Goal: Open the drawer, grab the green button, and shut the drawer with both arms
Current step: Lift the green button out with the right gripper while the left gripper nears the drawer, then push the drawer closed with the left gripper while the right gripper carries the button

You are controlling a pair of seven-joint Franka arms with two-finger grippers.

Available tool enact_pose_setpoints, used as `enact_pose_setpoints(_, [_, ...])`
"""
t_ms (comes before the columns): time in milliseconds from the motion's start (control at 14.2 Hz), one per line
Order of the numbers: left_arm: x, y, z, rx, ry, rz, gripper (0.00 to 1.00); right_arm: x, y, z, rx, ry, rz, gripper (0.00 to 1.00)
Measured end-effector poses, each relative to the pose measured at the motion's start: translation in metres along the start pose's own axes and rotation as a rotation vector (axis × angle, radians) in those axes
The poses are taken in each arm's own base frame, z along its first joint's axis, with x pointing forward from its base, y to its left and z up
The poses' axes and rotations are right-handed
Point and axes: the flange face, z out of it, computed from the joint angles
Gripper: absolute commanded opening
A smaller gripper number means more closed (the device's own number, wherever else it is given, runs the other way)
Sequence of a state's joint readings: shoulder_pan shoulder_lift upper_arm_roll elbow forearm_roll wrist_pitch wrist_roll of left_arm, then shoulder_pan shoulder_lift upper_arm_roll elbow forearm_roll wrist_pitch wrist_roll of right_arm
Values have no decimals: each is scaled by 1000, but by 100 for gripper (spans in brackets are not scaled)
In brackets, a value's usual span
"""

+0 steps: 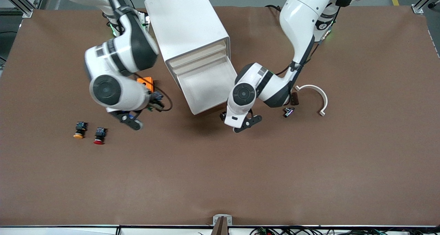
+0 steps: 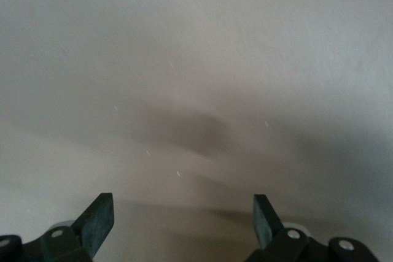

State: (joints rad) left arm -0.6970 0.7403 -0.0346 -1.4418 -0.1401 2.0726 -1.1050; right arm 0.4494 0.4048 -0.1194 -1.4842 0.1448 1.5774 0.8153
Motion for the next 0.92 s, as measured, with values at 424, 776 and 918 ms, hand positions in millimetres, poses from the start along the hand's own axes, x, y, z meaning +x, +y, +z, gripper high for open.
enact_pose_setpoints(424, [-44,20,7,-21,18,45,100,105,93,5,47,73,-296,10])
enact_pose_setpoints(776, [-74,30,16,-35,27,39,100,141,95,67,55,158,-400,10])
enact_pose_setpoints(918, [-91,34,20,-34,19,37,100,160,102,85,57,183,-437,10])
